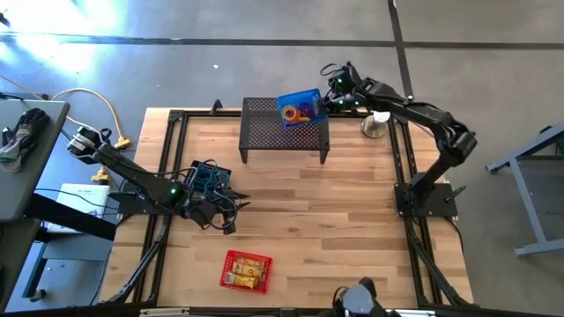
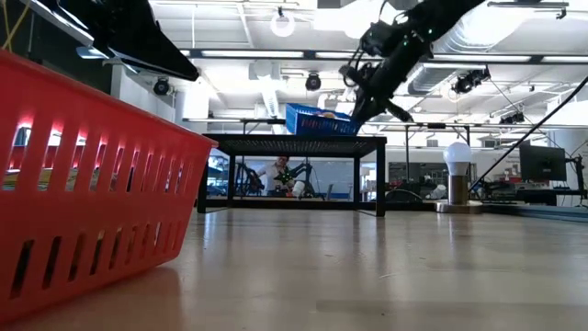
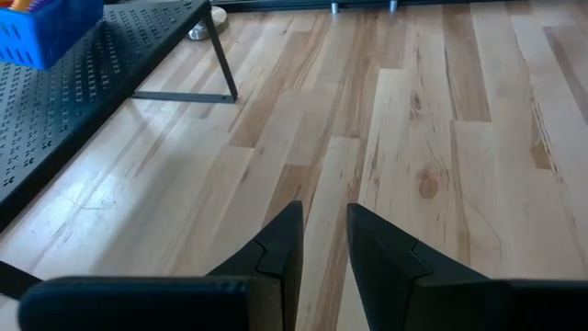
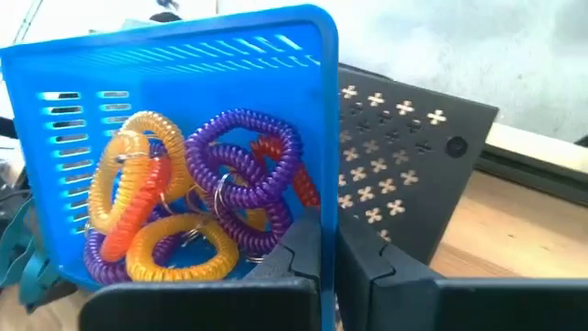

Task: Pick & Place Office Desk Supplies
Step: Put the blue bin with spring keychains on the shelf

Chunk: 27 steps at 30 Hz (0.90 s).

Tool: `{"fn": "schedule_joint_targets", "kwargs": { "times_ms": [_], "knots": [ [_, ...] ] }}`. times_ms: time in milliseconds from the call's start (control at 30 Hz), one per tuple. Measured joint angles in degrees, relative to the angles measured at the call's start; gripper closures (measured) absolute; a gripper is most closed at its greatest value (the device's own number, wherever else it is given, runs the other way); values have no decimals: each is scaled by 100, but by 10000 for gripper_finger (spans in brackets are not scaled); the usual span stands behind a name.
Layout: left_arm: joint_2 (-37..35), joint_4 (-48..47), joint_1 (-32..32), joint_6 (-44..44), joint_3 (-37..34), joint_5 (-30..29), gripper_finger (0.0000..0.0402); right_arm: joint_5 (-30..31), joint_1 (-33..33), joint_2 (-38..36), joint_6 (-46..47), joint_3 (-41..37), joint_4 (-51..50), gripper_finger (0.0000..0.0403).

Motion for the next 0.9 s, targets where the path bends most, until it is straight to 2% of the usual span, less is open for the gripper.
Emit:
{"fn": "schedule_joint_targets", "kwargs": {
  "times_ms": [533,900],
  "knots": [
    [1,-5,-39,-5,0,11,321,8,-115,70,608,4,-33,399],
    [0,-15,-273,63,0,9,321,12,-115,41,716,4,-33,382]
  ]
}}
